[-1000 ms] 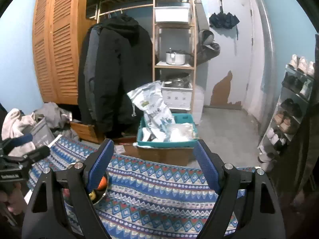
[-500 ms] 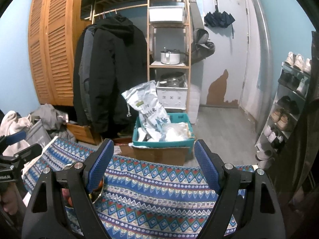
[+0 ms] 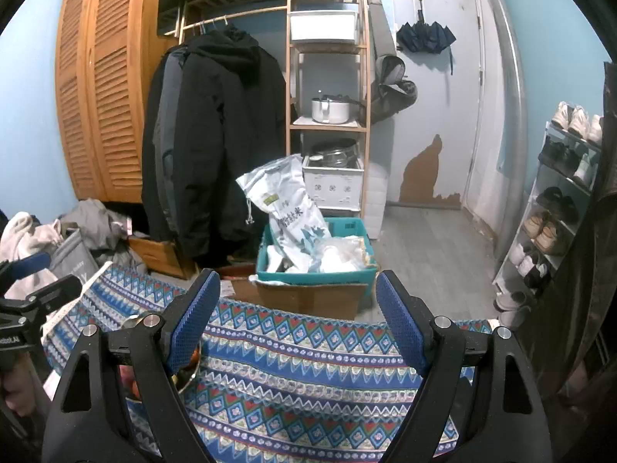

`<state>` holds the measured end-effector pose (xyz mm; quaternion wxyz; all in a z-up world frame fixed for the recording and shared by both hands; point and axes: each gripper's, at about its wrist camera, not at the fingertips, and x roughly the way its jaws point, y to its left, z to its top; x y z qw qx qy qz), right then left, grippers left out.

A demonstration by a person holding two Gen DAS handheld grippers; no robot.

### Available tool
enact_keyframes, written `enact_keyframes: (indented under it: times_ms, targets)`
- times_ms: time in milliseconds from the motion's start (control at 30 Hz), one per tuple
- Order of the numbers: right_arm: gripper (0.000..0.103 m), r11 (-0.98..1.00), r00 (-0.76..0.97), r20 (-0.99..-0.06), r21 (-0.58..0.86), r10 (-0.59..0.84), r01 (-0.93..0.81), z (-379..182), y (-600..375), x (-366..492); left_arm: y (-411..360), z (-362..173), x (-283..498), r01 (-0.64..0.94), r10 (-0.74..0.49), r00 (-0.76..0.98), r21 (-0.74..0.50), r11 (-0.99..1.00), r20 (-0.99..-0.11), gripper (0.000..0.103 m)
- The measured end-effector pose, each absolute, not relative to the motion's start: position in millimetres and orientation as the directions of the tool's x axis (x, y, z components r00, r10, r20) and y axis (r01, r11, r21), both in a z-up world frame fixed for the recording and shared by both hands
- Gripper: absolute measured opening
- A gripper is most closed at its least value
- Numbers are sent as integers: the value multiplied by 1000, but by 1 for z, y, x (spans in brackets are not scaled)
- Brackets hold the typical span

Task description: Organize fruits

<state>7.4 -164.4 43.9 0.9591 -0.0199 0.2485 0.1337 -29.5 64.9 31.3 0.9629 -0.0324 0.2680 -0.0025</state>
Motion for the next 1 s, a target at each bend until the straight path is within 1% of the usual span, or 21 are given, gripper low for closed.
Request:
enact_keyframes:
  times_ms: [1000]
  targets:
    - [82,963,841,-481,28,247,-267,45,-163,8,70,36,-33,-42,-4,860,-78,996,-510,102]
